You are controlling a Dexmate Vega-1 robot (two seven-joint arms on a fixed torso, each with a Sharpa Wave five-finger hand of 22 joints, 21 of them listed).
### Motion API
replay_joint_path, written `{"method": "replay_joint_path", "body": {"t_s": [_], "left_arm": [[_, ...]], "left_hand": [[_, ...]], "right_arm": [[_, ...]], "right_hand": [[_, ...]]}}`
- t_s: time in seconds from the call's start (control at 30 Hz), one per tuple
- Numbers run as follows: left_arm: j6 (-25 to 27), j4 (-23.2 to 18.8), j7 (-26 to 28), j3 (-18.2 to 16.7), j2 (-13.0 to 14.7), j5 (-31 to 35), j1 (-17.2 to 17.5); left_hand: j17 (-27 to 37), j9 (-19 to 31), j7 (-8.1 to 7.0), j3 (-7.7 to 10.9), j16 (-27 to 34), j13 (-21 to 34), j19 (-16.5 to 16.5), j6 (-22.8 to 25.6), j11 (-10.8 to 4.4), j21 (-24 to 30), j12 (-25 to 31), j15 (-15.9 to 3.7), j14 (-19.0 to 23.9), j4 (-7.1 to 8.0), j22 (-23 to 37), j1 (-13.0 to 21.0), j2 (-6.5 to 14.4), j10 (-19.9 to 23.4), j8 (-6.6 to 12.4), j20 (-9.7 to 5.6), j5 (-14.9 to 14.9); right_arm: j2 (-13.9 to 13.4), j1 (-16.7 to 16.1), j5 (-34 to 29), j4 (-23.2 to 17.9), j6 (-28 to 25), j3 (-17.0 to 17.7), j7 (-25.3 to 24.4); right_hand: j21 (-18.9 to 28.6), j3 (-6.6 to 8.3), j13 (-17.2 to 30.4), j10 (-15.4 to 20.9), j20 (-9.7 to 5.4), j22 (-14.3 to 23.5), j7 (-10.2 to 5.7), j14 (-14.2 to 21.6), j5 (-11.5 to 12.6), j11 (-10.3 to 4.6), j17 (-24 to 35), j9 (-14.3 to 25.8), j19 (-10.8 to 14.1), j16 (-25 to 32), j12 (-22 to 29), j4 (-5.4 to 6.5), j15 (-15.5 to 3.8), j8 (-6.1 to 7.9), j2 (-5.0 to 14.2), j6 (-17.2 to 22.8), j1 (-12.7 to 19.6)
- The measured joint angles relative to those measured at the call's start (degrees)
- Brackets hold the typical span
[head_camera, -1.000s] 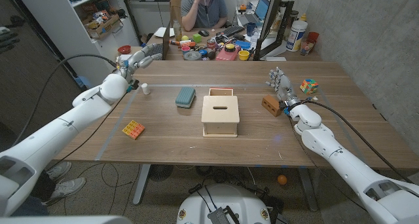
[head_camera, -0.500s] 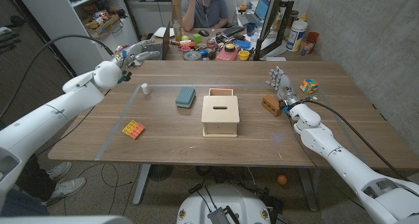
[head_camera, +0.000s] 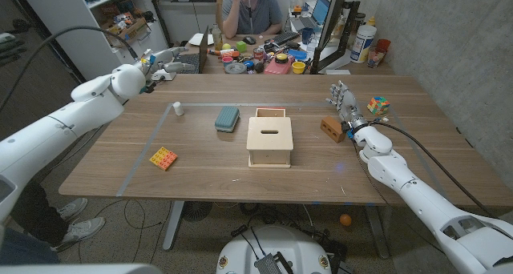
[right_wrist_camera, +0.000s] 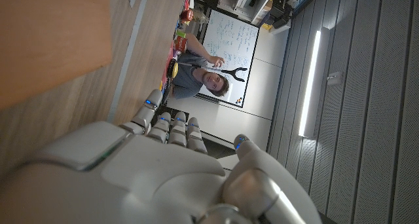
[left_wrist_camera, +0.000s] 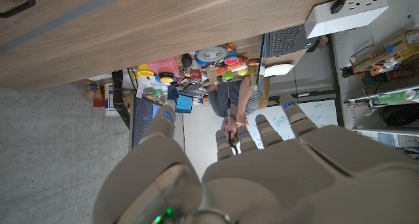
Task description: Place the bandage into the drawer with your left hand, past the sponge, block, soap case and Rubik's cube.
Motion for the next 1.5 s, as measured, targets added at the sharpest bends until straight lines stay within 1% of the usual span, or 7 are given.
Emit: {"method": "replay_joint_path", "body": {"t_s": [0.2, 0.33, 0.43, 0.57, 0.7, 1.1, 1.5], "left_arm": [[1.0, -0.4, -2.3, 1.2, 0.4, 1.9, -1.5], [1.4, -0.4, -4.7, 2.1, 0.4, 3.6, -2.7], [1.6, -0.1, -6.0, 2.7, 0.4, 4.4, -3.4], [1.7, 0.3, -9.1, 3.8, 0.2, 5.8, -5.0], [1.9, 0.7, -11.5, 4.5, 0.1, 6.6, -6.0], [2.2, 2.7, -19.8, 7.4, -0.7, 9.5, -10.2], [2.9, 4.9, -25.4, 10.1, -2.0, 13.2, -13.3]], "left_hand": [[0.0, 0.0, 0.23, -0.32, 0.0, 0.0, 1.1, -0.4, 0.01, 0.0, 0.0, 0.45, 0.5, -0.79, 0.1, 1.2, -1.2, 0.0, 0.0, 0.47, 0.3], [0.0, 0.0, 0.23, -0.35, 0.0, 0.0, 1.8, -0.4, 0.01, 0.0, 0.0, 0.14, 0.8, -1.24, 0.2, 1.9, -1.5, 0.0, 0.0, 0.43, 0.3], [0.0, 0.0, 0.34, -0.32, 0.0, 0.0, 2.1, -1.1, 0.01, -0.4, 0.0, 0.13, 0.8, -1.91, 0.2, 4.0, -2.1, 0.0, -0.41, 0.27, 0.7], [0.0, 0.3, 0.23, -0.21, 0.0, 0.0, 1.9, -1.2, 0.04, -0.4, 0.0, 0.42, 1.1, -2.02, 0.2, 5.6, -2.5, 0.0, -0.44, 0.07, 1.0], [0.0, 0.3, 0.24, -0.09, 0.4, 0.0, 3.6, -0.7, 0.03, -0.4, 0.2, 0.09, 1.9, -2.14, 0.2, 8.5, -3.2, 1.1, 0.0, 0.46, 1.3], [0.0, 0.5, 0.23, 0.38, 0.1, 0.0, 4.4, 1.1, 0.03, -1.4, 0.2, 0.3, 1.7, -2.6, 0.2, 14.7, -3.1, 1.1, 0.78, 0.68, 1.6], [0.0, 0.5, 0.29, 0.39, 0.1, 0.0, 3.7, 1.4, 0.65, -2.1, 0.2, 0.71, 1.3, -2.6, 0.1, 17.4, -3.0, 1.0, 0.78, 0.47, 1.5]], "right_arm": [[0.0, 0.1, 0.0, 0.1, 0.1, 0.0, 0.1], [0.0, 0.1, 0.0, 0.2, 0.1, 0.0, 0.1], [0.0, 0.1, 0.0, 0.2, 0.1, 0.0, 0.1], [0.0, 0.1, 0.1, 0.2, 0.2, 0.1, 0.1], [0.0, 0.0, 0.1, 0.2, 0.2, 0.1, 0.1], [0.0, -0.1, 0.2, 0.2, 0.3, 0.2, 0.1], [0.0, -0.3, 0.2, -0.1, 0.3, 0.2, -0.4]], "right_hand": [[-0.1, 0.0, 0.0, 0.0, 0.0, 0.0, 0.0, 0.0, 0.0, 0.0, 0.0, 0.0, 0.0, 0.0, 0.0, 0.0, 0.0, 0.0, 0.0, 0.0, 0.0], [-0.3, 0.0, 0.0, 0.0, 0.0, 0.0, 0.0, 0.0, 0.0, 0.0, 0.0, 0.0, 0.0, 0.0, 0.0, 0.0, 0.0, 0.0, 0.0, 0.0, 0.0], [-0.3, 0.0, 0.0, 0.0, 0.0, 0.0, 0.0, 0.0, 0.0, 0.0, 0.0, 0.0, 0.0, 0.0, 0.0, 0.0, 0.0, 0.0, 0.0, 0.0, 0.0], [-0.6, 0.0, 0.0, 0.0, 0.32, 0.0, 0.0, 0.0, 0.0, 0.0, 0.0, 0.0, 0.3, 0.0, 0.0, 0.0, 0.0, 0.0, 0.0, 0.0, 0.0], [-0.6, 0.0, 0.0, 0.0, 0.32, 0.2, 0.0, 0.0, 0.0, 0.0, 0.0, 0.0, 0.3, 0.0, 0.0, 0.0, -0.01, 0.0, 0.0, 0.0, 0.0], [-1.0, 0.0, 0.0, 0.0, 0.0, 0.3, 0.0, 0.0, 0.0, 0.0, 0.0, 0.0, 0.6, 0.0, 0.0, 0.0, -0.01, 0.0, 0.0, 0.0, 0.0], [-1.2, -0.25, 0.0, 0.2, 0.0, 0.3, 0.0, 0.0, 0.0, -0.21, 0.0, 0.0, 0.6, 0.0, 0.0, 0.25, -0.01, 0.0, 0.0, 0.0, 0.0]]}}
